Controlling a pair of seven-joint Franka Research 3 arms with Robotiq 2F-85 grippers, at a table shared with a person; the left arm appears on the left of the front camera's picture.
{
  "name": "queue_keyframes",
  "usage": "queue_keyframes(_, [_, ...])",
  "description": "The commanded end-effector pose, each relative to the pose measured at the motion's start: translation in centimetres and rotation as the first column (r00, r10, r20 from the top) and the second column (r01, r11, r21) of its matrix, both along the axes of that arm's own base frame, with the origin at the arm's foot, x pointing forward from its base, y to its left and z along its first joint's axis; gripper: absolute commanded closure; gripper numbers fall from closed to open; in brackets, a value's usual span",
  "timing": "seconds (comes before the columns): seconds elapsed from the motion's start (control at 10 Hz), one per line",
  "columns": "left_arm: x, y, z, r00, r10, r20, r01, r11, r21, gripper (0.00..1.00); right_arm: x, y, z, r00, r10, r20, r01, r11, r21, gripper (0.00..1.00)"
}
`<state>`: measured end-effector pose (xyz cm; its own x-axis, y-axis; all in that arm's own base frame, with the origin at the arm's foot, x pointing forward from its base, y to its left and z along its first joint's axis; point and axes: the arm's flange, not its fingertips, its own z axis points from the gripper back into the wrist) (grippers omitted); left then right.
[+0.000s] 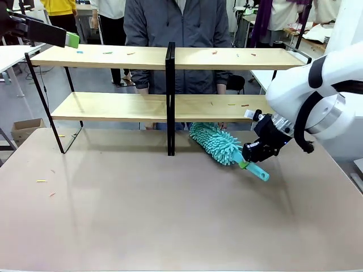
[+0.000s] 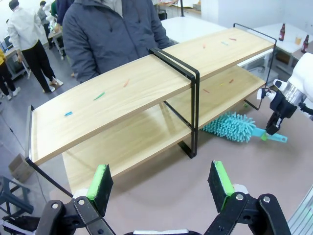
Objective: Clean the shelves.
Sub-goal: Clean a randomly selected level of the Shelf with the Duster.
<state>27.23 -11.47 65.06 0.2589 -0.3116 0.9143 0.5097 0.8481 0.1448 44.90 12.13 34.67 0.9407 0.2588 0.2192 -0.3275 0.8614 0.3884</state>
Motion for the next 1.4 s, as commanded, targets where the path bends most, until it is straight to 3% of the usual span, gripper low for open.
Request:
queue_keyframes(0.0, [0.0,0.0,-0.1,1.0,-0.001,0.001,0.001,1.0,-0.005,0.0,-1.5,-0.5,1.4,0.996,-0.087,-0.001,0.087,0.995,-0.048,0.88])
queue_keyframes(0.2, [0.0,0.0,-0.1,1.0,-0.001,0.001,0.001,1.0,-0.005,0.0,-3.8,-0.4,2.0,0.964,-0.229,-0.132,0.223,0.973,-0.064,0.88])
queue_keyframes(0.3, [0.0,0.0,-0.1,1.0,-0.001,0.001,0.001,1.0,-0.005,0.0,-4.8,-0.9,2.4,0.928,-0.337,-0.156,0.323,0.94,-0.11,0.88])
queue_keyframes(0.6, [0.0,0.0,-0.1,1.0,-0.001,0.001,0.001,1.0,-0.005,0.0,-8.3,-2.5,4.8,0.83,-0.558,0.009,0.542,0.802,-0.252,0.88])
queue_keyframes(0.8, [0.0,0.0,-0.1,1.0,-0.001,0.001,0.001,1.0,-0.005,0.0,-9.9,-2.4,4.7,0.8,-0.599,0.03,0.571,0.745,-0.345,0.88])
queue_keyframes(0.9, [0.0,0.0,-0.1,1.0,-0.001,0.001,0.001,1.0,-0.005,0.0,-9.9,-2.6,4.6,0.796,-0.604,0.041,0.573,0.73,-0.373,0.88])
queue_keyframes(1.1, [0.0,0.0,-0.1,1.0,-0.001,0.001,0.001,1.0,-0.005,0.0,-9.7,-2.0,4.4,0.878,-0.478,0.027,0.458,0.823,-0.336,0.88])
queue_keyframes(1.3, [0.0,0.0,-0.1,1.0,-0.001,0.001,0.001,1.0,-0.005,0.0,-10.0,-1.3,4.6,0.924,-0.381,0.023,0.369,0.877,-0.306,0.88])
